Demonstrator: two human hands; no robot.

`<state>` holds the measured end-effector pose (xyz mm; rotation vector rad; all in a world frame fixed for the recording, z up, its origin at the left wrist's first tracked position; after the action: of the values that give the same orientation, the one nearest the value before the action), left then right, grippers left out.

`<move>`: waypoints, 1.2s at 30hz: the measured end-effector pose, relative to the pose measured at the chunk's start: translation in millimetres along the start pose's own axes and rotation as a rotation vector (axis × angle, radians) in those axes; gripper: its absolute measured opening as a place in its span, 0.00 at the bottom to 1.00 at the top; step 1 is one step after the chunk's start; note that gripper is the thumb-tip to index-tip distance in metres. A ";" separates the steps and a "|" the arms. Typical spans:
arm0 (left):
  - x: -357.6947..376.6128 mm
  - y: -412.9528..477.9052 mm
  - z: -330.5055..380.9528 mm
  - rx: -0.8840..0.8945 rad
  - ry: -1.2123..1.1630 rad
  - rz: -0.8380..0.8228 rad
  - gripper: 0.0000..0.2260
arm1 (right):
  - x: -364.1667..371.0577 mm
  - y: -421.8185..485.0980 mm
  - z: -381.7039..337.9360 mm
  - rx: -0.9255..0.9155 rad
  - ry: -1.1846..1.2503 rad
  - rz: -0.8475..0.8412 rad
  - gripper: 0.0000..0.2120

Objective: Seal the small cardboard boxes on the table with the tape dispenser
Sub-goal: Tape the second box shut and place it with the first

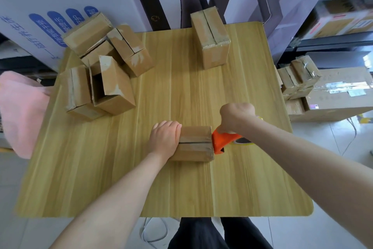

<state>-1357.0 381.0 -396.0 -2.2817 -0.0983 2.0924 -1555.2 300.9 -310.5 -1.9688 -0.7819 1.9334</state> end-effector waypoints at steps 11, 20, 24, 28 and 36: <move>3.6 -3.8 -1.8 -0.056 -0.110 0.030 0.23 | 66.7 -47.3 32.2 0.175 0.283 0.201 0.16; -7.9 -31.6 5.8 -0.607 -0.275 -0.190 0.26 | 29.1 -77.8 65.0 0.127 1.290 0.460 0.24; -24.2 -40.8 7.8 -0.629 -0.384 -0.281 0.23 | 28.8 -88.3 54.5 0.210 1.730 0.289 0.19; -71.5 -28.2 8.2 -0.525 -0.678 -0.124 0.13 | 22.3 -96.0 47.8 0.196 1.869 0.139 0.22; -185.6 -6.7 10.7 -0.272 -1.315 -0.336 0.13 | -6.5 -104.0 27.3 0.046 1.774 0.190 0.20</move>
<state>-1383.6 373.4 -212.1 -0.4854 -0.7384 2.9936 -1601.0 377.5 -250.3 -2.6186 0.0163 -0.2463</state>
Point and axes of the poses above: each hand's wrist, its own y-axis towards the middle knuckle, its own x-axis out of the palm, z = x × y, the point moved 2 cm from there along y, towards the middle knuckle, and after that the axes turned 15 degrees about y, right-handed, at the moved point
